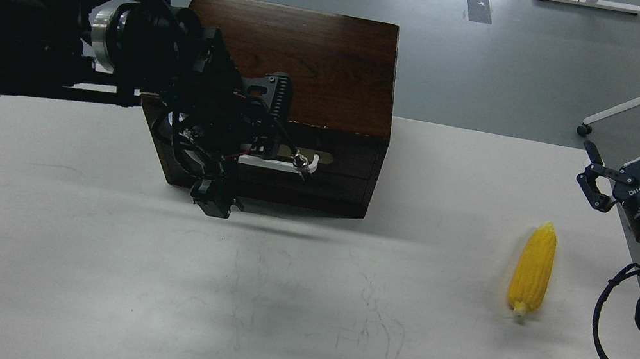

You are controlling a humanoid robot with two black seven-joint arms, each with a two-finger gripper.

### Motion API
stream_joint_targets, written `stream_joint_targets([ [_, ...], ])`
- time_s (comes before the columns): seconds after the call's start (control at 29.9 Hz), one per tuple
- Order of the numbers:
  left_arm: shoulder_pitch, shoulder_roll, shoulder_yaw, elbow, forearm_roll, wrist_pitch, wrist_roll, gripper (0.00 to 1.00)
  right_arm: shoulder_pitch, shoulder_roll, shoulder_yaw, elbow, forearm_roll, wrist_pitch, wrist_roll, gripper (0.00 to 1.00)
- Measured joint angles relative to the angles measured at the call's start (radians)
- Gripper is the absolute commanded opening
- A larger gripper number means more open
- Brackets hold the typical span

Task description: Put corn in drawer with both arms

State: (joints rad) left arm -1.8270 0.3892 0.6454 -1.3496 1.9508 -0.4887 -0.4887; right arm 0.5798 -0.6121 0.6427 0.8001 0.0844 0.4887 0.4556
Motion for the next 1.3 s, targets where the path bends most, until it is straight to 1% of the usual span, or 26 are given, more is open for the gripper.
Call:
stream_joint_targets([
  [0.17, 0.008, 0.000, 0.000, 0.020, 0.000, 0.000, 0.000, 0.98, 0.000, 0.000, 0.000, -0.001, 0.000, 0.000, 0.000, 1.00],
  [0.94, 0.038, -0.009, -0.001, 0.025, 0.002, 0.000, 0.000, 0.98, 0.000, 0.000, 0.000, -0.001, 0.000, 0.000, 0.000, 1.00],
  [1.3, 0.046, -0.032, -0.001, 0.064, 0.002, 0.000, 0.000, 0.98, -0.001, 0.000, 0.000, -0.001, 0.000, 0.000, 0.001, 1.00],
])
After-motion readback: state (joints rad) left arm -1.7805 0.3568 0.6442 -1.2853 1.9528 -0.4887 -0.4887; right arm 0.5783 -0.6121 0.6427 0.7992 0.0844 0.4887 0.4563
